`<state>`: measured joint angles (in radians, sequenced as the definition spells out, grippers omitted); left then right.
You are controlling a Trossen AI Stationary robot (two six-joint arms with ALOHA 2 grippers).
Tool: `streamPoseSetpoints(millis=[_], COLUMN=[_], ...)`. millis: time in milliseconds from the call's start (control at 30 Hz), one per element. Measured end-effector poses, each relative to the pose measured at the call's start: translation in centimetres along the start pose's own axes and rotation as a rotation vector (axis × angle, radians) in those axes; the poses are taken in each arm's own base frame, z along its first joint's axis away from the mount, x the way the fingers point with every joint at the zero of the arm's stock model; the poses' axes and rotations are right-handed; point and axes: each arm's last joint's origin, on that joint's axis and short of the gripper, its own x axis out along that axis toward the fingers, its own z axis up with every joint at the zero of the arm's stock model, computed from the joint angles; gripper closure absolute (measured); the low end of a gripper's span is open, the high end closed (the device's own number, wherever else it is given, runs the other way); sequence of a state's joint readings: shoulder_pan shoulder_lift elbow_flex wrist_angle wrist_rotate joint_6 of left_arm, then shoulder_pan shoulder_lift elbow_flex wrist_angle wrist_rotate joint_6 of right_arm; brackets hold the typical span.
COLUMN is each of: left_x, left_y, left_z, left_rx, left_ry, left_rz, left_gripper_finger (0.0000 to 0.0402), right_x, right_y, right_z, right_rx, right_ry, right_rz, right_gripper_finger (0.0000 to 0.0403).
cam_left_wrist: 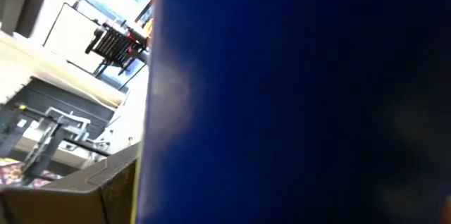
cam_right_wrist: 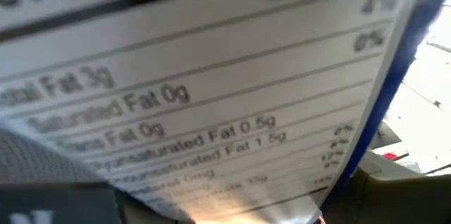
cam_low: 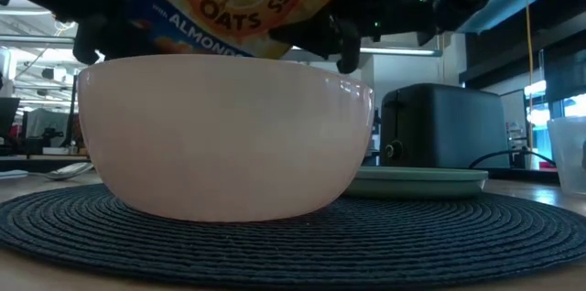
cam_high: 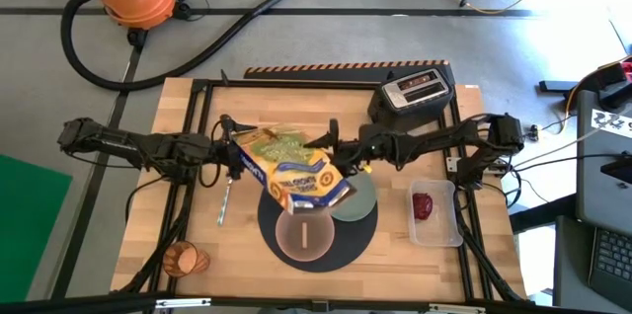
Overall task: Arrange a breakfast setting
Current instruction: Pour the cereal from the yellow cereal box into the pink bowl
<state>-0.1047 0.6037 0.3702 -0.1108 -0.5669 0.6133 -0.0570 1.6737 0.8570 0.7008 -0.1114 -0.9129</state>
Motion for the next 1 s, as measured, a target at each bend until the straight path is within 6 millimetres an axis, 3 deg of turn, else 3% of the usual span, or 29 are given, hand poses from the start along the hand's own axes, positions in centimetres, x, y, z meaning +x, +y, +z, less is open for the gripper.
streamPoseSetpoints(millis=[467,767,1000], left_x=[0.0,0.1,0.9], left_y=[0.0,0.4,-0.2], left_z=[-0.4,0.2,0.5], left_rx=[0.175,0.227,0.217], left_ry=[0.083,0.049,0.031], left_rz=[0.043,0.098,0.054], left_gripper_finger=[0.0021,0.0021,0.0021], right_x=[0.0,0.0,0.0], right_y=[0.3,0.1,0.0], right_z=[-0.2,-0.4,-0.3], right_rx=[-0.013,-0.236,-0.208], right_ry=[0.044,0.141,0.106], right_rz=[-0.001,-0.042,-0.046], right_gripper_finger=[0.0201,0.0201,0.0201])
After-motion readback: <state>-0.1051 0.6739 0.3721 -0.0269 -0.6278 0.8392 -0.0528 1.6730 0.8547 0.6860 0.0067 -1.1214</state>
